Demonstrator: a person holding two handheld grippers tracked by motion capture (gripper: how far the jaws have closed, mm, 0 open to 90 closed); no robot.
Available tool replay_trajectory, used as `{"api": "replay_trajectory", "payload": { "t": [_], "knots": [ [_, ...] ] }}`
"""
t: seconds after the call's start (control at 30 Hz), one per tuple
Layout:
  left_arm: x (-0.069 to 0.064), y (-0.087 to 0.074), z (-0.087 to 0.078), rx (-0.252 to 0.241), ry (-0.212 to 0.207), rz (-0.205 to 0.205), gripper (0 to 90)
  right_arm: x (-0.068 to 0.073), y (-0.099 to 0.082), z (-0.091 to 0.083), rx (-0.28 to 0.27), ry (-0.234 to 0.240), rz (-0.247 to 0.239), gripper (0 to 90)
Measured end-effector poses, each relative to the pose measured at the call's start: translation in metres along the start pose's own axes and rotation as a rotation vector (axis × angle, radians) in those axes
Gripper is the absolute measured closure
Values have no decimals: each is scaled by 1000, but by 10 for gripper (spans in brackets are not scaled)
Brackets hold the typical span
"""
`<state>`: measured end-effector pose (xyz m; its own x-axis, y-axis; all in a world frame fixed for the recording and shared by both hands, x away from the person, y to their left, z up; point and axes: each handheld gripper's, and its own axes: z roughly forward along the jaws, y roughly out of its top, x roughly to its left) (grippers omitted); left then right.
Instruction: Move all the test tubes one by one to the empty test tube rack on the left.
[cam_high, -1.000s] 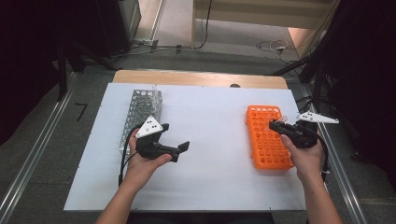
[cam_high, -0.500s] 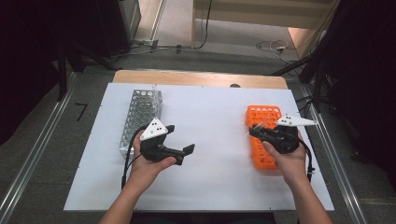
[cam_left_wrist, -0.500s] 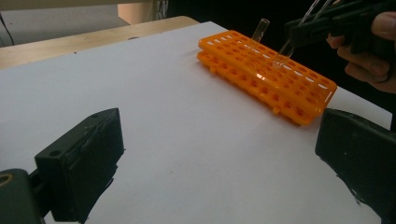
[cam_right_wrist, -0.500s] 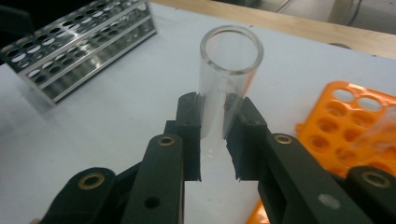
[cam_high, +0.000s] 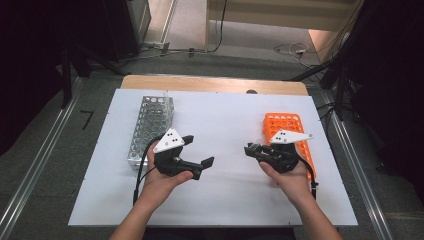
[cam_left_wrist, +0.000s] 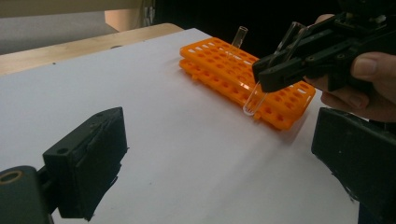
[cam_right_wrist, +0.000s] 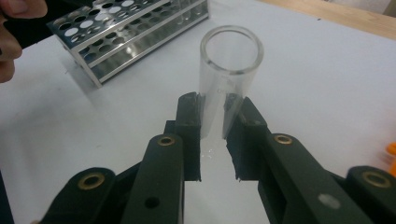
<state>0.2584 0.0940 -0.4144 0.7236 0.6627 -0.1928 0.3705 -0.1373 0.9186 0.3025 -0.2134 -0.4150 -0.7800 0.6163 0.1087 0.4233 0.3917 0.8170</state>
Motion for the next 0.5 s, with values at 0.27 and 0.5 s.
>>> {"api": "replay_trajectory", "payload": {
  "t": [0.27,0.5],
  "knots": [
    [-7,3,2,-8,-43,1,67,21,0,17,33,36,-53,739],
    [-15,4,6,2,-56,9,161,35,0,28,54,61,-83,739]
  ]
}}
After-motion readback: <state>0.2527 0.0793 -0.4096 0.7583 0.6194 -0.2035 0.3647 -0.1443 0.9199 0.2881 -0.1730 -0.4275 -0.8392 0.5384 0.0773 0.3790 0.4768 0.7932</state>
